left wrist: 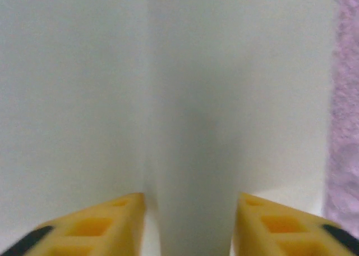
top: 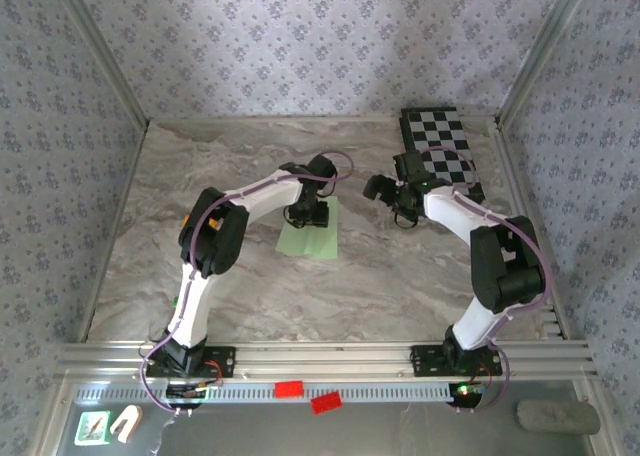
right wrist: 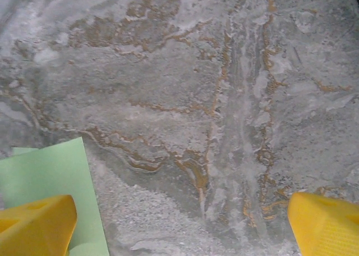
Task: Fold a paper plane with a square sheet of paper (pick it up from the middle)
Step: First fold the square sheet of paper in half at the center of the table.
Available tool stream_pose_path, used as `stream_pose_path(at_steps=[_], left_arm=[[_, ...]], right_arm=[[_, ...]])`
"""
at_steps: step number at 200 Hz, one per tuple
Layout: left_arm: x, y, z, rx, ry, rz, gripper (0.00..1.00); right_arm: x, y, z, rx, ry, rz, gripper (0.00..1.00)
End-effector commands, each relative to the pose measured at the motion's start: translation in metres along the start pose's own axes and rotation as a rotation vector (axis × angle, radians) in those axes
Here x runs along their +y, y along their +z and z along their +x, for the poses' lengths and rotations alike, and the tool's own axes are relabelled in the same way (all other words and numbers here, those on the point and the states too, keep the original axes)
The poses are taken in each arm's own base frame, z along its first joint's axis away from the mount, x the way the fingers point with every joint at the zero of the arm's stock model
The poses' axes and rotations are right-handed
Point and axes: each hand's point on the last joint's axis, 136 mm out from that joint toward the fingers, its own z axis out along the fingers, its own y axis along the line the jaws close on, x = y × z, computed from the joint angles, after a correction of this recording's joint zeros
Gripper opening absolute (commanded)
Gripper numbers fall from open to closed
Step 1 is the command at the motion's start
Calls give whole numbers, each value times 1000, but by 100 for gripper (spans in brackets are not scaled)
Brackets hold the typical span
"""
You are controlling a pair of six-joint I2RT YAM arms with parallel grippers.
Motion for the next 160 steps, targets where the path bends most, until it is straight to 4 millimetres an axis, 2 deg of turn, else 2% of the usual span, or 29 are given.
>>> stream_pose_path(at_steps=[1, 30, 56, 85, 105, 160], left_arm=[[-29, -48, -13, -56, -25, 240, 35], [-47, -82, -22, -82, -84, 485, 30], [-56, -91, -23, -72, -135, 634, 29], [-48, -71, -18, -43, -168, 621, 28], [-37, -51, -15, -27, -190, 575, 27], [-7, -12, 3, 29, -171, 413, 25]], right_arm=[[19, -13, -9, -35, 7, -122, 97], [41, -23, -9, -32, -22, -246, 95], [57, -28, 0, 6, -44, -348, 93], [70, -23, 19, 85, -59, -415, 87], [76, -15, 35, 148, -56, -443, 77], [85, 13, 75, 272, -133, -393, 57]])
